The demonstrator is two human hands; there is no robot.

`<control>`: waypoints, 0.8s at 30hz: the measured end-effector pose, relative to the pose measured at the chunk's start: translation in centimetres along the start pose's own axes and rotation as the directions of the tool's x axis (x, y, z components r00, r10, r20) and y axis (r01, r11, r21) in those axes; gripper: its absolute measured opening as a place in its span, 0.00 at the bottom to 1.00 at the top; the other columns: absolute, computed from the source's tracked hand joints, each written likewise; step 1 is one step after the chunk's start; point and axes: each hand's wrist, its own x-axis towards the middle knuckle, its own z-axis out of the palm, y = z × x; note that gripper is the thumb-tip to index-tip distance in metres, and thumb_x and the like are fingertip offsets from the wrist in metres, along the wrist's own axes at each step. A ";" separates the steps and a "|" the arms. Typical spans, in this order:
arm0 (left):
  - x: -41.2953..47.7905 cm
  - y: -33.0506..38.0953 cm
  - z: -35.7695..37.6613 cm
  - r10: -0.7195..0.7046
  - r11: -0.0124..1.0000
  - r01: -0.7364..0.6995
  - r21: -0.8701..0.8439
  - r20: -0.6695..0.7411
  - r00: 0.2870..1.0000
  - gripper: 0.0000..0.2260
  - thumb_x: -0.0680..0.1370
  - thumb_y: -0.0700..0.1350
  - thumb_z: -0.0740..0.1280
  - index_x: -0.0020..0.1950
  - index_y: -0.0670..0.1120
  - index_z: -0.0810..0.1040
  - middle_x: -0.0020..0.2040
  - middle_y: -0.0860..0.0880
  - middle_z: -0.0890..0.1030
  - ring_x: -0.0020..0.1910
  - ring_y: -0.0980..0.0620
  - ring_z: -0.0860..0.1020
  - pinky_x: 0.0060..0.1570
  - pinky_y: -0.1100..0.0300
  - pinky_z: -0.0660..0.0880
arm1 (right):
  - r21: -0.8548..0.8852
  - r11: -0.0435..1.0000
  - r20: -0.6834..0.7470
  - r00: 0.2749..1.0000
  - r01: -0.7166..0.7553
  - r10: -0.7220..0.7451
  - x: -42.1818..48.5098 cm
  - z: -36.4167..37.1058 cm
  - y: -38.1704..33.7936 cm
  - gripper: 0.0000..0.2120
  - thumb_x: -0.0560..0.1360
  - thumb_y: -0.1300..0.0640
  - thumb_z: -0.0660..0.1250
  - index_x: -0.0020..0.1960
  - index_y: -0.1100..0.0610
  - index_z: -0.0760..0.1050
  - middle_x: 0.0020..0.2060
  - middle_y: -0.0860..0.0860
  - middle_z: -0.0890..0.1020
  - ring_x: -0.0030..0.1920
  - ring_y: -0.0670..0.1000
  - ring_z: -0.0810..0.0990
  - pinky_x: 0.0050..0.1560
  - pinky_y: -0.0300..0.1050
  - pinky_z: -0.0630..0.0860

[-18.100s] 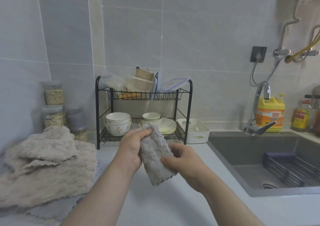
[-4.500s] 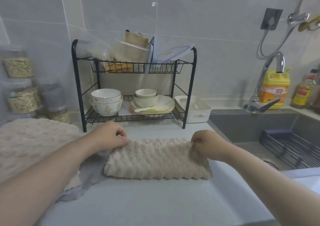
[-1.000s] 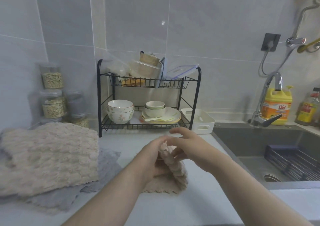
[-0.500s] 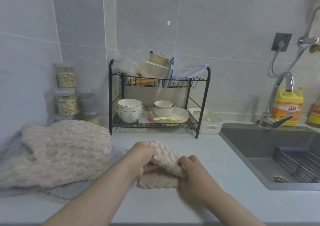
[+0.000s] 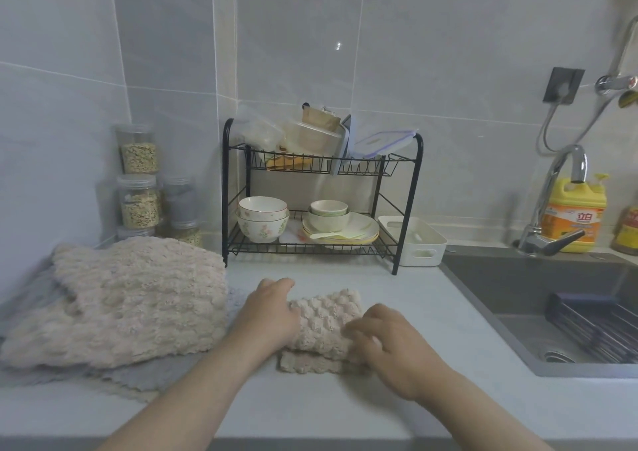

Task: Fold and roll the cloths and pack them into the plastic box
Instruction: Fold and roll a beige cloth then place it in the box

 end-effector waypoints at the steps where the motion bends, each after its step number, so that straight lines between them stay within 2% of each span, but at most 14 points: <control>1: 0.0 0.3 -0.3 0.108 0.994 -0.109 -0.009 -0.027 0.994 0.20 0.79 0.41 0.59 0.72 0.50 0.68 0.70 0.53 0.67 0.66 0.54 0.69 0.63 0.63 0.64 | -0.016 1.000 -0.058 0.998 -0.011 0.010 0.6 -0.1 0.2 0.16 0.79 0.49 0.55 0.60 0.48 0.78 0.54 0.48 0.75 0.58 0.49 0.72 0.59 0.39 0.65; 3: 0.0 0.7 -0.5 0.233 0.972 -0.233 -0.005 0.076 0.970 0.17 0.80 0.44 0.61 0.69 0.49 0.73 0.68 0.54 0.72 0.66 0.56 0.70 0.62 0.67 0.62 | -0.078 0.997 -0.061 0.998 -0.016 0.011 1.9 0.2 0.5 0.16 0.81 0.46 0.53 0.63 0.46 0.74 0.59 0.47 0.74 0.61 0.52 0.71 0.63 0.44 0.66; 5: 0.1 0.4 0.0 0.217 0.964 -0.252 0.087 0.294 0.931 0.21 0.77 0.51 0.66 0.70 0.52 0.71 0.66 0.53 0.75 0.65 0.55 0.72 0.64 0.64 0.66 | -0.120 0.993 0.084 0.996 -0.003 0.013 2.5 0.9 0.6 0.20 0.79 0.42 0.51 0.68 0.46 0.68 0.65 0.46 0.70 0.67 0.54 0.68 0.66 0.49 0.66; 7: 0.2 -0.7 0.7 0.164 0.931 -0.284 0.228 0.434 0.886 0.27 0.76 0.58 0.65 0.74 0.55 0.64 0.74 0.55 0.66 0.72 0.55 0.64 0.70 0.63 0.60 | -0.191 0.981 0.223 0.972 -0.037 0.080 2.5 1.6 0.7 0.25 0.80 0.42 0.50 0.75 0.48 0.59 0.74 0.48 0.61 0.75 0.53 0.58 0.72 0.50 0.58; 9: 0.6 -1.7 0.9 0.177 0.900 -0.341 0.271 0.487 0.855 0.31 0.77 0.61 0.62 0.77 0.56 0.56 0.78 0.57 0.53 0.76 0.59 0.52 0.74 0.61 0.50 | -0.225 0.972 0.289 0.948 -0.067 0.132 2.1 1.8 0.8 0.28 0.81 0.42 0.49 0.78 0.49 0.50 0.78 0.48 0.52 0.77 0.49 0.50 0.76 0.49 0.50; 10: 0.7 -2.1 0.8 0.185 0.890 -0.362 0.279 0.505 0.843 0.32 0.77 0.61 0.61 0.78 0.56 0.53 0.78 0.58 0.50 0.76 0.60 0.48 0.74 0.61 0.47 | -0.238 0.968 0.309 0.939 -0.076 0.150 2.0 1.9 0.7 0.29 0.81 0.41 0.48 0.78 0.49 0.48 0.78 0.48 0.49 0.78 0.48 0.48 0.76 0.49 0.48; 13: 1.0 -2.4 0.9 0.183 0.868 -0.395 0.302 0.545 0.819 0.35 0.77 0.63 0.60 0.78 0.55 0.49 0.78 0.58 0.47 0.76 0.60 0.45 0.74 0.62 0.45 | -0.243 0.965 0.334 0.926 -0.095 0.175 1.8 1.7 0.5 0.30 0.81 0.40 0.48 0.79 0.48 0.46 0.78 0.47 0.48 0.78 0.47 0.46 0.76 0.50 0.46; 15: 1.1 -2.4 0.8 0.170 0.876 -0.381 0.296 0.549 0.818 0.35 0.76 0.63 0.61 0.78 0.54 0.50 0.79 0.57 0.47 0.76 0.60 0.46 0.74 0.62 0.45 | -0.187 0.975 0.330 0.926 -0.124 0.181 2.0 1.3 0.1 0.29 0.80 0.40 0.52 0.78 0.48 0.50 0.78 0.47 0.52 0.77 0.49 0.50 0.76 0.49 0.49; 17: 0.9 -2.2 0.7 0.165 0.928 -0.302 0.218 0.486 0.858 0.35 0.75 0.61 0.64 0.78 0.54 0.55 0.78 0.57 0.51 0.76 0.60 0.50 0.73 0.62 0.48 | -0.009 0.972 0.236 0.944 -0.235 0.230 2.4 0.7 0.1 0.28 0.78 0.43 0.60 0.75 0.51 0.61 0.74 0.50 0.63 0.74 0.52 0.62 0.72 0.46 0.59; 19: 0.2 -1.5 0.5 0.146 0.980 -0.178 0.092 0.282 0.948 0.30 0.75 0.60 0.65 0.75 0.53 0.64 0.76 0.55 0.61 0.73 0.57 0.61 0.71 0.61 0.57 | 0.168 0.898 0.037 0.913 -0.406 0.406 2.8 0.0 0.3 0.21 0.75 0.46 0.63 0.65 0.54 0.72 0.61 0.53 0.73 0.61 0.54 0.75 0.56 0.45 0.71; 20: 0.0 -1.0 0.5 0.094 0.993 -0.104 0.059 0.149 0.984 0.27 0.76 0.60 0.64 0.72 0.51 0.68 0.72 0.54 0.67 0.69 0.55 0.67 0.67 0.59 0.63 | 0.201 0.847 -0.005 0.864 -0.492 0.503 3.1 -0.4 0.4 0.16 0.75 0.46 0.62 0.55 0.56 0.74 0.52 0.54 0.76 0.50 0.54 0.78 0.47 0.44 0.70; 21: -0.2 -0.4 0.5 0.010 0.997 -0.014 0.074 0.058 0.998 0.24 0.76 0.59 0.64 0.68 0.49 0.71 0.66 0.52 0.71 0.63 0.52 0.71 0.61 0.58 0.68 | 0.223 0.793 0.014 0.815 -0.567 0.580 3.3 -0.6 0.4 0.13 0.74 0.47 0.62 0.45 0.58 0.73 0.43 0.54 0.77 0.41 0.54 0.76 0.40 0.43 0.68; 22: -0.2 0.0 0.5 -0.077 0.992 0.073 0.105 0.034 0.996 0.20 0.76 0.57 0.65 0.62 0.46 0.73 0.58 0.50 0.74 0.57 0.51 0.74 0.53 0.58 0.71 | 0.260 0.736 0.070 0.773 -0.625 0.631 3.6 -0.7 0.3 0.13 0.72 0.48 0.62 0.40 0.58 0.71 0.37 0.54 0.76 0.35 0.55 0.74 0.37 0.43 0.67; 24: 0.0 0.8 0.8 -0.191 0.977 0.176 0.124 0.119 0.974 0.14 0.72 0.54 0.68 0.50 0.45 0.73 0.46 0.50 0.76 0.45 0.51 0.76 0.39 0.61 0.71 | 0.322 0.656 0.214 0.728 -0.682 0.651 3.9 -0.5 -0.3 0.12 0.67 0.50 0.64 0.37 0.60 0.73 0.30 0.55 0.77 0.31 0.56 0.74 0.36 0.43 0.70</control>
